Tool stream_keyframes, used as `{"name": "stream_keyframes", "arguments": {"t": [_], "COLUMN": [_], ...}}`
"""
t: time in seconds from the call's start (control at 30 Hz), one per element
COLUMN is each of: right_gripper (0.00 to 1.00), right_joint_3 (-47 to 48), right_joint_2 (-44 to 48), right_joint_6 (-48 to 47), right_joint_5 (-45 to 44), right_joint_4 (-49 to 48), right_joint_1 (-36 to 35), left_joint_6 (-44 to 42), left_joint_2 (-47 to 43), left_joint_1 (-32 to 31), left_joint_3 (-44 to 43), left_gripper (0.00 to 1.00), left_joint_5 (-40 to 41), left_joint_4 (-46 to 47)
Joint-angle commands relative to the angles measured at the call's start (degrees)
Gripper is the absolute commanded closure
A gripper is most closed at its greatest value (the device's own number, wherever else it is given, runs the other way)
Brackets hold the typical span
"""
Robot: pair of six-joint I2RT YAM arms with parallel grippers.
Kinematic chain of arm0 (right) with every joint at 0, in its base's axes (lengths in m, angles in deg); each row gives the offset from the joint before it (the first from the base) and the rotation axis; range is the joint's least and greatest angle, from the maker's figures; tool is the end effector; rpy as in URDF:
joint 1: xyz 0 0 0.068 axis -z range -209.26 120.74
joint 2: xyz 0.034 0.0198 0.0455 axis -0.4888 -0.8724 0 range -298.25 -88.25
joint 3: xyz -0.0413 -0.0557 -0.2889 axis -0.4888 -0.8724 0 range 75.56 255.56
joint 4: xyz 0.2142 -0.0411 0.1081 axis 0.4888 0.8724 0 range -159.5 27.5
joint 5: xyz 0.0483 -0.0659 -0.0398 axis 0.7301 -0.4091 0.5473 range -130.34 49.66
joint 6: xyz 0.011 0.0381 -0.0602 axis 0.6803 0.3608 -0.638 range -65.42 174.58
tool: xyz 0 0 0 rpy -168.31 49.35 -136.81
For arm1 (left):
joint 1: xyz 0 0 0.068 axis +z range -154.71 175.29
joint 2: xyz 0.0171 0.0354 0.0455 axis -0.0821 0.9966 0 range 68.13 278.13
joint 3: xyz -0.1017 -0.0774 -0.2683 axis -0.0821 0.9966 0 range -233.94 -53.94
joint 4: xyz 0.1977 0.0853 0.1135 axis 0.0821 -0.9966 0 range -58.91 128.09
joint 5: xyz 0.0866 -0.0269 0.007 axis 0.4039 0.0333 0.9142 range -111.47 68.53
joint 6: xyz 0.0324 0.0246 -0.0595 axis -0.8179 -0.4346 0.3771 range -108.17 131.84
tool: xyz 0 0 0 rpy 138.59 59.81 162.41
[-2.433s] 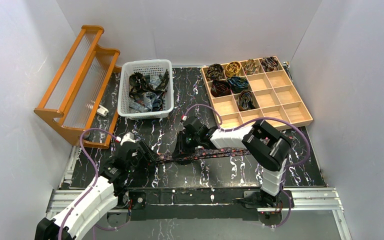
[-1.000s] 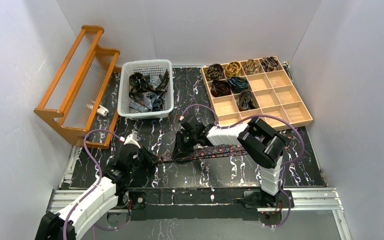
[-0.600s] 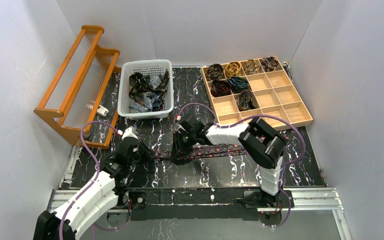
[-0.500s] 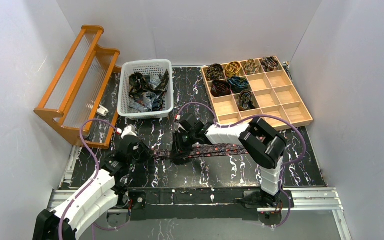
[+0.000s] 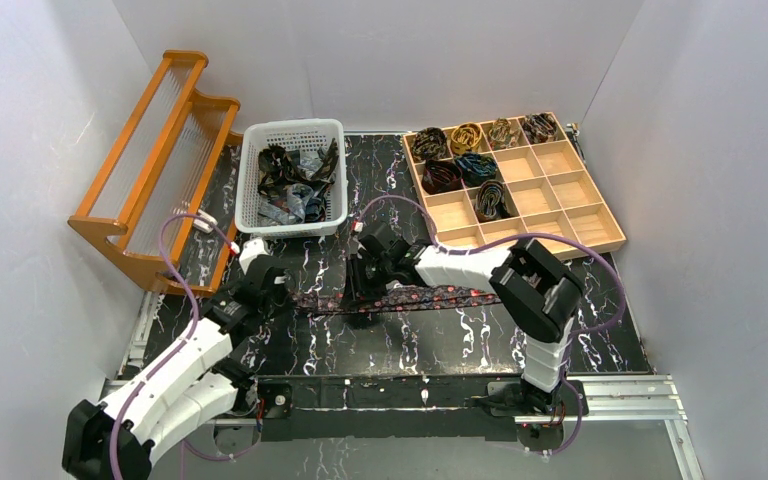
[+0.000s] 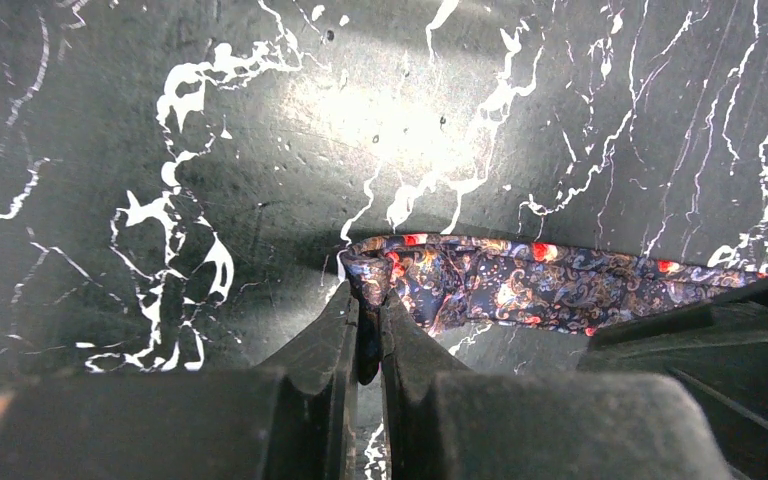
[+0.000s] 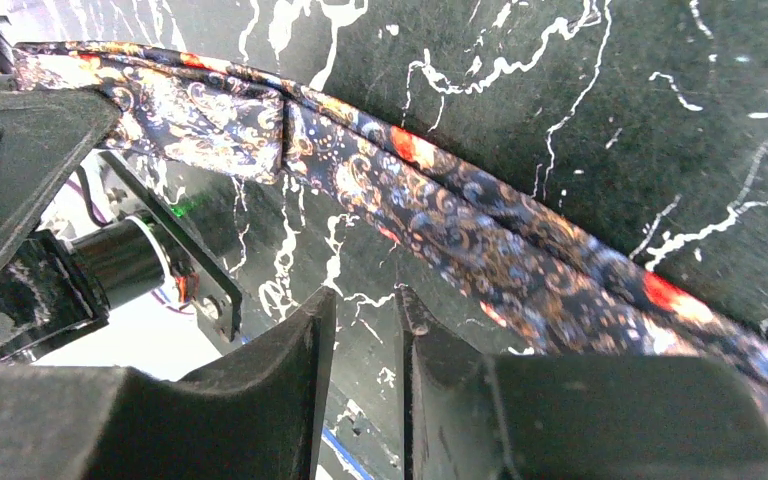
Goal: Roll the ties
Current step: Roll the tie at the center of the board.
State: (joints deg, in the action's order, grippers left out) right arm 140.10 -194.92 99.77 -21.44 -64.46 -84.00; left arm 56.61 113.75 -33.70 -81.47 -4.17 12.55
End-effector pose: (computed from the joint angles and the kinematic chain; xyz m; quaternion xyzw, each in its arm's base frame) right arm 0.2145 0.3371 0.1878 -0.1361 0.9102 0.3740 0.1146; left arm 0.1360 -0.0551 0.2168 -0.1834 0.8921 -0.1230 0.3942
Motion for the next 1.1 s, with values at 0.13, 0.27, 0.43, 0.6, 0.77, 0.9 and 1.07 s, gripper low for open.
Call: {"name": "stream_keyframes", "arguments": {"t": [0.13, 0.27, 0.43, 0.6, 0.77, 0.9, 1.07], "right_gripper": [0.63, 0.62, 0.61, 0.61, 0.61, 0.60, 0.60], "right_joint_3": [-2.23, -3.96, -5.70, -8.02, -10.29, -11.82, -13.36], "right_joint_2": [8.20, 11.24, 14.07, 16.02, 18.18, 20.29, 23.00], "right_joint_6": [-1.20, -1.29, -1.58, -0.67, 0.05, 0.38, 0.73], "right_joint_5": [-7.90, -9.37, -10.76, -11.03, -11.99, -12.94, -13.37], "right_joint_4": [2.36, 2.59, 2.79, 2.03, 1.04, 1.17, 1.19], "right_joint_1": [1.84, 3.85, 6.20, 7.81, 8.62, 9.60, 10.81], "left_joint_6": [1.00, 2.57, 5.54, 7.56, 10.58, 13.05, 15.66], "left_joint_2": [6.54, 10.86, 18.09, 23.89, 29.39, 34.06, 40.33], "left_joint_1": [-9.43, -13.49, -18.53, -22.19, -25.65, -28.19, -30.59], "left_joint_3": [-8.64, -11.35, -15.03, -18.02, -20.87, -23.85, -27.20], "left_gripper": [1.00, 1.00, 1.00, 1.00, 1.00, 1.00, 1.00], "left_joint_5": [17.78, 23.55, 29.80, 32.37, 34.98, 37.59, 39.05], "left_joint_4": [-11.40, -13.74, -17.18, -17.80, -19.55, -22.34, -24.93]}}
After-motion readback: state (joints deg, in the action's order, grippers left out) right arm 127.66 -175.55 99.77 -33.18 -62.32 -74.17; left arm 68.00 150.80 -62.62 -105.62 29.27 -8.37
